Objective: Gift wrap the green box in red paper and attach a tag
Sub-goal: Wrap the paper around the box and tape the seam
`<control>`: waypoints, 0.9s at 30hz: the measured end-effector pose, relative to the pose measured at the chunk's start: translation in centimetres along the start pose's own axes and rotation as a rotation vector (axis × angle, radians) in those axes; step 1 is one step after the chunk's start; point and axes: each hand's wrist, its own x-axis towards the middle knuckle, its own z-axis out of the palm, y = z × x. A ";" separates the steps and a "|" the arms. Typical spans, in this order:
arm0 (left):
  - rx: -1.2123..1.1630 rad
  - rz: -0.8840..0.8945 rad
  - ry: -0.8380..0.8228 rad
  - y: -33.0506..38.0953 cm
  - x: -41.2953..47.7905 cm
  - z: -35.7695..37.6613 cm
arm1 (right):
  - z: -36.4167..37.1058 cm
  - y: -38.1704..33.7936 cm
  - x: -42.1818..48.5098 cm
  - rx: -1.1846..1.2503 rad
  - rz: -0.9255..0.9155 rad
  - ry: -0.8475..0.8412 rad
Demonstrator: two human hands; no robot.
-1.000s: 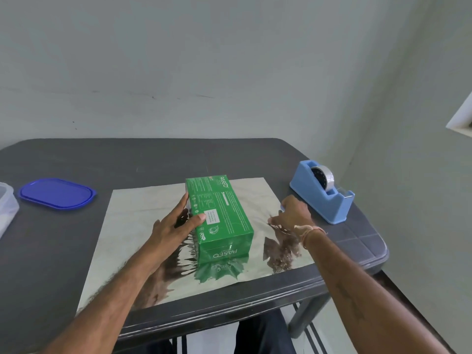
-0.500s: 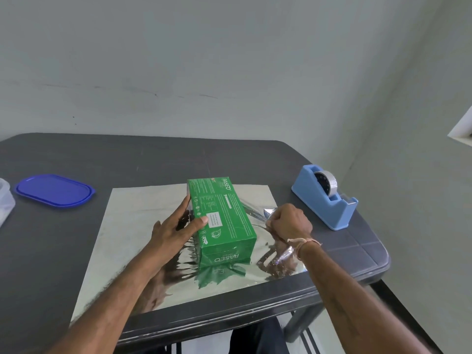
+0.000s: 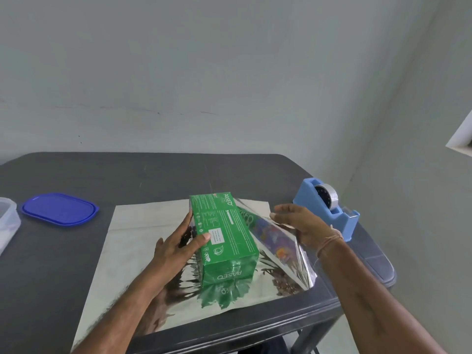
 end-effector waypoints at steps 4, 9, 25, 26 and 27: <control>0.008 0.006 -0.004 0.1 0.0 -0.1 | -0.1 -0.9 0.4 0.221 0.029 -0.052; 0.019 -0.011 -0.013 0.4 -0.1 -0.1 | 0.4 -1.2 0.4 0.469 -0.001 -0.091; -0.110 -0.021 -0.004 3.2 -0.2 -0.4 | 5.5 -5.5 0.3 0.301 -0.166 -0.358; -0.114 -0.023 -0.007 3.2 0.1 -0.6 | 6.2 -5.6 0.1 0.295 -0.162 -0.377; -0.124 -0.025 -0.014 3.3 0.3 -0.7 | 6.8 -5.6 0.0 0.297 -0.154 -0.405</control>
